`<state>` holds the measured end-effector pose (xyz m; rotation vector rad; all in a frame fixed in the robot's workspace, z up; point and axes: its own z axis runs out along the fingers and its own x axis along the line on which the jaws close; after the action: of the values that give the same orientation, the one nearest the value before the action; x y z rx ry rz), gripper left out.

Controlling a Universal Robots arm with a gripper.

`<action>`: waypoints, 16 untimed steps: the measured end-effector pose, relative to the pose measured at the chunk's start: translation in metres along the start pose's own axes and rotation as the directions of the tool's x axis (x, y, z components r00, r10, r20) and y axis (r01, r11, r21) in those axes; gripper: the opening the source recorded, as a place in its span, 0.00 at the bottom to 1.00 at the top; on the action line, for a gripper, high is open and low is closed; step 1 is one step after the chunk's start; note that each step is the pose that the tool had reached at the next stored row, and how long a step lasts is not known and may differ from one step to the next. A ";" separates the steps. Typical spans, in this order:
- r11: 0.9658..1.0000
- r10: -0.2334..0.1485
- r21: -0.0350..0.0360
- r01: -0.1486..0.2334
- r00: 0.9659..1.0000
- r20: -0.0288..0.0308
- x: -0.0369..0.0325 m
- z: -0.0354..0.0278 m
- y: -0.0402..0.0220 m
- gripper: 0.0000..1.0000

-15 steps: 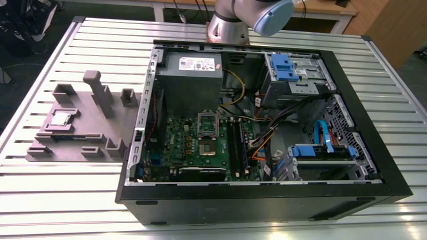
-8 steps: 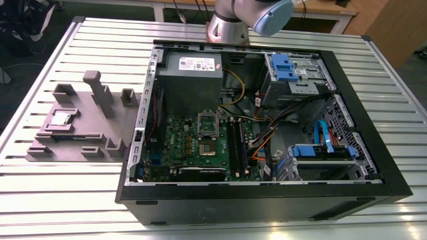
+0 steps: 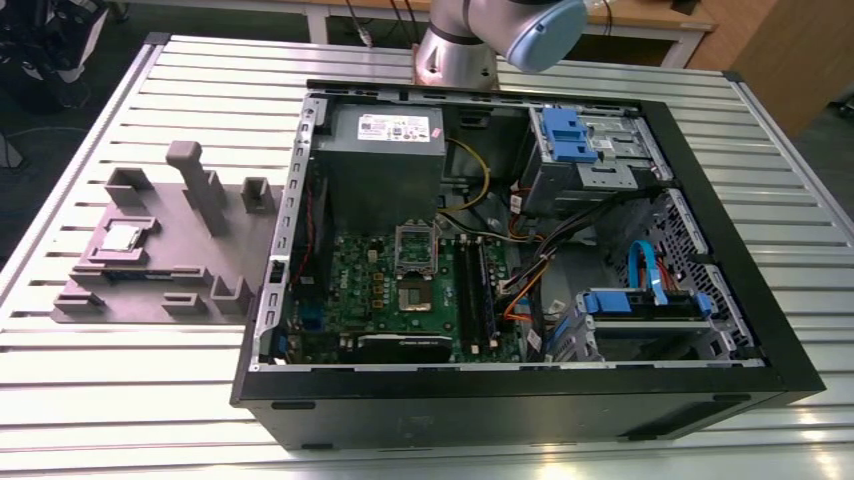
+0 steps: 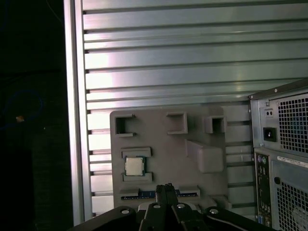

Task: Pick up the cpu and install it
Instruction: 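Reach for the cpu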

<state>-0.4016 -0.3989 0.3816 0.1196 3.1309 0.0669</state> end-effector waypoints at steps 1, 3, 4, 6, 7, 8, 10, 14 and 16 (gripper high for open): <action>1.000 0.000 0.000 0.000 1.000 0.000 0.0000 0.0000 0.0000 0.11; 1.000 0.000 0.000 0.000 1.000 0.000 0.0014 0.0000 -0.0001 0.11; 1.000 0.000 0.000 0.000 1.000 0.000 0.0028 0.0000 -0.0002 0.11; 1.000 0.000 0.000 0.000 1.000 0.000 0.0065 0.0000 -0.0005 0.11; 1.000 0.000 0.000 0.000 1.000 0.000 0.0083 0.0001 -0.0006 0.11; 1.000 0.000 0.000 0.000 1.000 0.000 0.0101 0.0001 -0.0008 0.11; 1.000 0.000 0.000 0.000 1.000 0.000 0.0138 0.0003 -0.0011 0.11; 1.000 0.000 0.000 0.000 1.000 0.000 0.0206 0.0008 -0.0016 0.11; 1.000 0.000 0.000 0.000 1.000 0.000 0.0238 0.0010 -0.0019 0.11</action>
<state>-0.4255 -0.3990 0.3804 0.1196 3.1311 0.0669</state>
